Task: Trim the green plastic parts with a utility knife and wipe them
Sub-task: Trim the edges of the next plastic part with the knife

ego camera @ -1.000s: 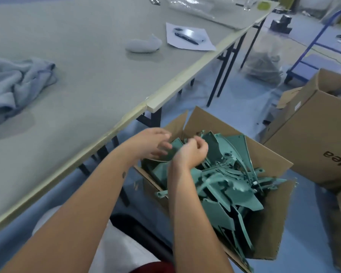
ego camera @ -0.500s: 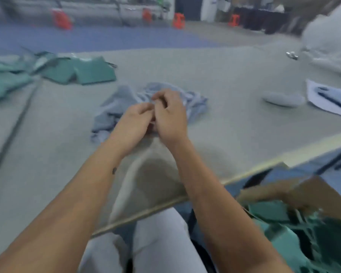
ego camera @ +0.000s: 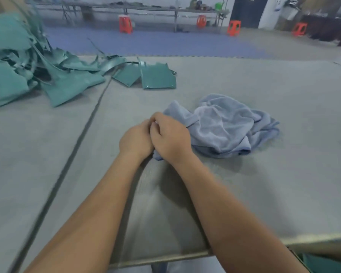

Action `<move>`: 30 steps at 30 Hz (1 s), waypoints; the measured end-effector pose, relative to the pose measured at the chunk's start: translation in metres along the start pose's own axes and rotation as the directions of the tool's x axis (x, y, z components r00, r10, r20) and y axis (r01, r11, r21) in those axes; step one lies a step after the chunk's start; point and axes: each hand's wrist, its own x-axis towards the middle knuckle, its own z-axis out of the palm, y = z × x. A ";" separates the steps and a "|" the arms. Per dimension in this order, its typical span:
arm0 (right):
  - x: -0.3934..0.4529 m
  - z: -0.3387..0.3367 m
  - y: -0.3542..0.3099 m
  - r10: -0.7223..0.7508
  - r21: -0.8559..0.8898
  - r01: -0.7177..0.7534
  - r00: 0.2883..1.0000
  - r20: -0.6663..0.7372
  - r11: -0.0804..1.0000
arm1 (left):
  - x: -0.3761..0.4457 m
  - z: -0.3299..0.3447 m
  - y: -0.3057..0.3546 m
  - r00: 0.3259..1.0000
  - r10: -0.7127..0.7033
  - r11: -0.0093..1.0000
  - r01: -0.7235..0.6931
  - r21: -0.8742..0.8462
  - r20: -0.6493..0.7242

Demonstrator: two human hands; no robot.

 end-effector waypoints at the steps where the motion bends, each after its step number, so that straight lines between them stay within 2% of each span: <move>1: -0.001 -0.003 0.004 -0.018 0.002 0.018 0.999 -0.033 1.000 | 0.003 0.000 -0.001 1.000 -0.014 0.997 0.013 -0.071 -0.018; 4: 0.002 -0.014 0.016 0.054 0.001 -0.054 0.997 -0.058 0.999 | 0.001 0.004 -0.006 0.987 -0.067 0.919 0.004 -0.395 -0.146; 7: 0.008 -0.020 0.021 0.215 0.109 -0.232 0.966 0.146 0.967 | -0.004 0.001 -0.004 0.976 -0.090 0.698 -0.080 -0.712 -0.198; 9: 0.010 -0.025 0.025 0.268 0.233 -0.338 0.920 0.286 0.912 | -0.007 0.000 -0.001 0.987 -0.045 0.567 -0.104 -0.817 -0.157; 11: 0.012 -0.031 0.031 0.261 0.304 -0.382 0.892 0.369 0.873 | -0.007 0.000 0.003 0.986 0.011 0.494 -0.152 -0.856 -0.168; 13: 0.012 -0.034 0.034 0.230 0.311 -0.338 0.914 0.335 0.888 | -0.007 -0.002 0.007 0.985 0.070 0.407 -0.175 -0.896 -0.160; 15: 0.010 -0.034 0.032 0.225 0.235 -0.243 0.969 0.099 0.941 | -0.008 -0.003 0.006 0.981 0.141 0.324 -0.173 -0.930 -0.133; 17: 0.011 -0.033 0.034 0.215 0.127 -0.193 0.960 -0.180 0.973 | -0.009 -0.003 0.004 0.977 0.196 0.328 -0.151 -0.932 -0.089; 18: 0.012 -0.036 0.036 0.208 0.097 -0.188 0.940 -0.272 0.977 | -0.010 -0.002 0.004 0.980 0.189 0.383 -0.124 -0.915 -0.053; 21: 0.030 -0.054 0.052 0.180 -0.010 -0.197 0.910 -0.374 0.980 | -0.009 0.002 0.002 0.995 0.096 0.578 -0.025 -0.815 0.038; 24: 0.058 -0.081 0.072 0.098 -0.179 -0.193 0.894 -0.438 0.965 | -0.005 0.005 0.001 0.998 0.029 0.573 0.030 -0.819 0.056; 26: 0.069 -0.096 0.086 0.058 -0.324 -0.195 0.920 -0.388 0.926 | -0.002 0.005 0.001 0.998 -0.020 0.537 0.062 -0.842 0.061; 28: 0.070 -0.102 0.095 0.224 -0.376 -0.282 0.956 -0.192 0.882 | 0.001 0.006 0.001 0.996 -0.053 0.492 0.084 -0.867 0.066; 30: 0.066 -0.097 0.097 0.398 -0.434 -0.357 0.917 0.004 0.827 | 0.002 0.007 0.002 0.995 -0.066 0.490 0.094 -0.867 0.070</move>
